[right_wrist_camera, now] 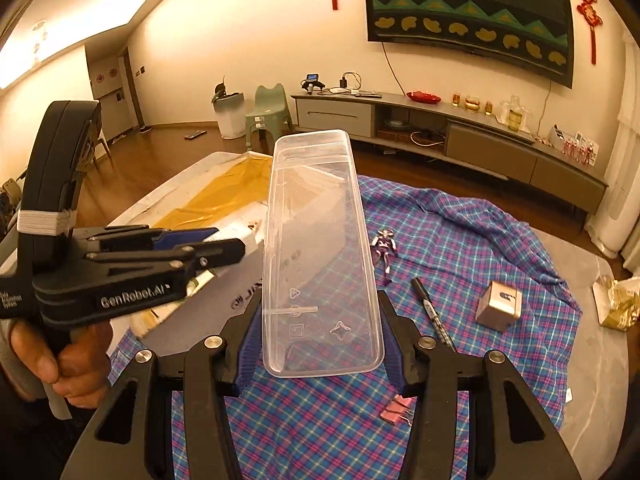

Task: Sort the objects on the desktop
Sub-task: 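Carry the white charger and clear case over the cardboard box with both tools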

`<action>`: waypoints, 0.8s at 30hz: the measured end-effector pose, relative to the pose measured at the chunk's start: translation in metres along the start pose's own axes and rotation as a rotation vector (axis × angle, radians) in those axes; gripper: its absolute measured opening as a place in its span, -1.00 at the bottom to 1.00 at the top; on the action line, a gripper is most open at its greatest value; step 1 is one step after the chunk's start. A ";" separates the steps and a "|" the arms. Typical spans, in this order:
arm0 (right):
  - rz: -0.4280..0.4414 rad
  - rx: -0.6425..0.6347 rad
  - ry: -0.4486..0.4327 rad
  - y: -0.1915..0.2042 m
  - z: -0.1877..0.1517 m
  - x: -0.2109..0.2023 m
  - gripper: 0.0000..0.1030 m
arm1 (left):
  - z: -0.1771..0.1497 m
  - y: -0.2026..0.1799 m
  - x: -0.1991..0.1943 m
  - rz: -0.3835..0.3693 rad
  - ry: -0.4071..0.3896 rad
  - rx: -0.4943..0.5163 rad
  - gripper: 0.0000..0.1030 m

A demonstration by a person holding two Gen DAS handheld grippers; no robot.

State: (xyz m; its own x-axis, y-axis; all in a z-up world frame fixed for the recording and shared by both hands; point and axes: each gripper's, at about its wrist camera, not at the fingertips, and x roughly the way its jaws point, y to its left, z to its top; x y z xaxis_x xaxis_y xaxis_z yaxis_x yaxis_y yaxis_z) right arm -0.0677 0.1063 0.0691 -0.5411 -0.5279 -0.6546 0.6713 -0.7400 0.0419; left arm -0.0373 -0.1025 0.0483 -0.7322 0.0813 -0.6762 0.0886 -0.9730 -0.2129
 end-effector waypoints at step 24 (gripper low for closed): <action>0.124 0.070 0.133 0.068 0.065 0.086 0.02 | 0.032 0.106 -0.003 0.064 -0.003 -0.146 -0.40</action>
State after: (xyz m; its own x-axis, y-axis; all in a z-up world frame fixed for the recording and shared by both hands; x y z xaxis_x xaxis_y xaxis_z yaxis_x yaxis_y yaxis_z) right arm -0.1014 -0.0163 0.0646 -0.3819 -0.5602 -0.7351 0.6889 -0.7027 0.1777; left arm -0.0476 -0.2126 0.0500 -0.7241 0.0194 -0.6894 0.2319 -0.9346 -0.2698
